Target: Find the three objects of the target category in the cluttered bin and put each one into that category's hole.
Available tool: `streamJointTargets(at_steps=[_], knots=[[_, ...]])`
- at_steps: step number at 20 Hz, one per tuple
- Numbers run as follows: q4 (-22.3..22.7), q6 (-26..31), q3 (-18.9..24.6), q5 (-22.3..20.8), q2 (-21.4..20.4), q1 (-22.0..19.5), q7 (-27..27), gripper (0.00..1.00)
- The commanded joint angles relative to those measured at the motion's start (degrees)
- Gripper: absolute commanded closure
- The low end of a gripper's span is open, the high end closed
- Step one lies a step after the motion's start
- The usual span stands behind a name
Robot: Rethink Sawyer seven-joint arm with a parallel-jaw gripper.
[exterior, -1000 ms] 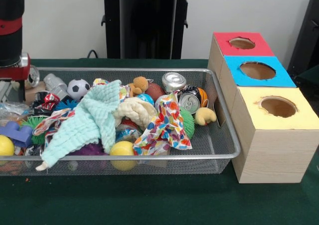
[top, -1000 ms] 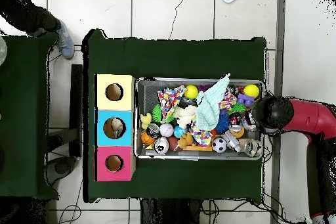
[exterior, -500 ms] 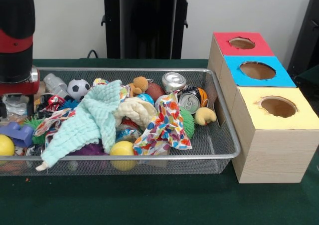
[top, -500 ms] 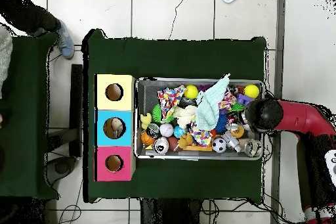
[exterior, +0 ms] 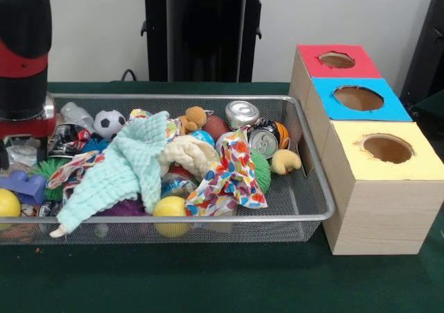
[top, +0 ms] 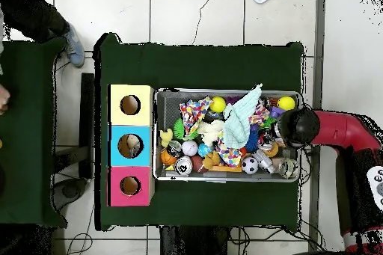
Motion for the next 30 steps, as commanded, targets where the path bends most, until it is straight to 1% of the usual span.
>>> streamJointTargets(at_steps=[1, 5, 7, 8, 12, 15, 17, 20, 21, 24, 26, 28, 29, 30], knots=[[2.10, 0.97, 2.94, -2.50, 2.94, 1.90, -12.14, 0.00], [2.06, 2.26, 2.46, -2.58, 2.14, 2.17, -12.91, 0.00], [2.82, 2.03, 2.52, -2.63, 1.57, 1.64, -13.86, 0.00], [3.33, 0.98, 2.28, -3.04, 1.67, 0.98, -13.96, 0.00], [1.98, -1.68, 2.18, -4.40, 4.26, 0.57, -13.52, 0.00], [-0.87, -4.34, 1.80, -6.11, 8.26, 1.14, -11.75, 0.00], [-2.27, -4.94, 1.18, -7.10, 9.85, 1.86, -10.52, 0.00], [-3.25, -4.68, -0.44, -8.15, 10.05, 3.52, -8.65, 0.00], [-3.50, -4.22, -1.13, -8.78, 9.88, 4.23, -8.29, 0.00], [-6.53, -2.35, -2.78, -10.48, 11.20, 7.01, -6.19, 0.00], [-7.68, -1.41, -3.57, -11.06, 11.46, 8.49, -4.90, 0.00], [-8.46, -0.95, -4.22, -11.48, 11.75, 9.59, -4.17, 0.00], [-9.00, 0.20, -4.72, -11.86, 11.92, 10.37, -4.65, 0.00], [-9.38, 0.24, -5.40, -11.61, 12.08, 10.99, -4.26, 1.00]])
